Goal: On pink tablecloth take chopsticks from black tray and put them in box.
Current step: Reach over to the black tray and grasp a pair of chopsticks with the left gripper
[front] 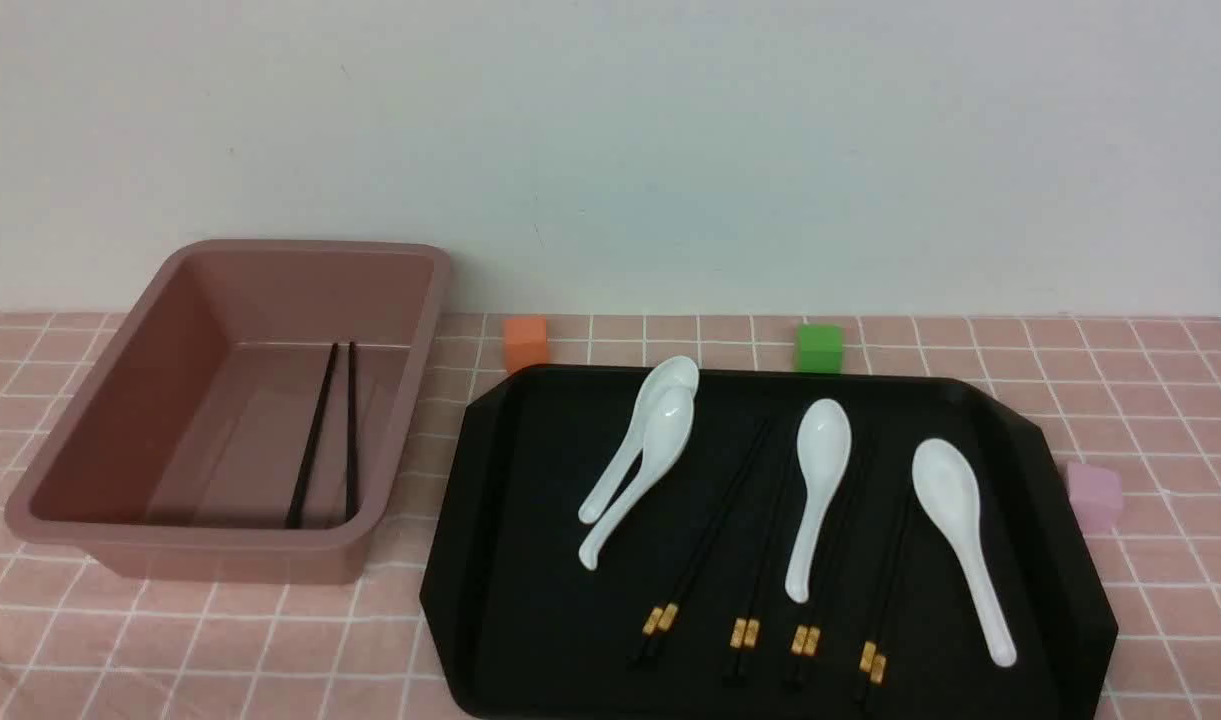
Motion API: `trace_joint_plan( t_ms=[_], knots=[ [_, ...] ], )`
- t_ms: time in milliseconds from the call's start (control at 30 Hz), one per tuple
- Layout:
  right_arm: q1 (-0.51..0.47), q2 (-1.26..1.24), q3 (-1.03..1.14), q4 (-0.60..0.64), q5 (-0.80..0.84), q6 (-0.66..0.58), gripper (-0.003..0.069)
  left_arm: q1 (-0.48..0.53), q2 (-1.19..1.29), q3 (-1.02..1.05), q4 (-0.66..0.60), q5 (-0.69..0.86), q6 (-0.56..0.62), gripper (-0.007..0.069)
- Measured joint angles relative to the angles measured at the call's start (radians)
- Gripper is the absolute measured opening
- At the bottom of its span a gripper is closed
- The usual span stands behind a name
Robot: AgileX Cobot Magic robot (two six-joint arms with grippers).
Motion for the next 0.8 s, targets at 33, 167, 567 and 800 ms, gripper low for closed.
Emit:
trace_joint_plan(
  t_ms=[33,167,567,800],
  knots=[
    [0.0,0.0,0.0,0.0,0.0,0.0,0.024,0.0,0.0,0.0,0.0,0.0,0.0,0.0039],
    [0.0,0.0,0.0,0.0,0.0,0.0,0.024,0.0,0.0,0.0,0.0,0.0,0.0,0.0039],
    [0.0,0.0,0.0,0.0,0.0,0.0,0.024,0.0,0.0,0.0,0.0,0.0,0.0,0.004],
    [0.0,0.0,0.0,0.0,0.0,0.0,0.024,0.0,0.0,0.0,-0.136,-0.086,-0.09,0.0039]
  ],
)
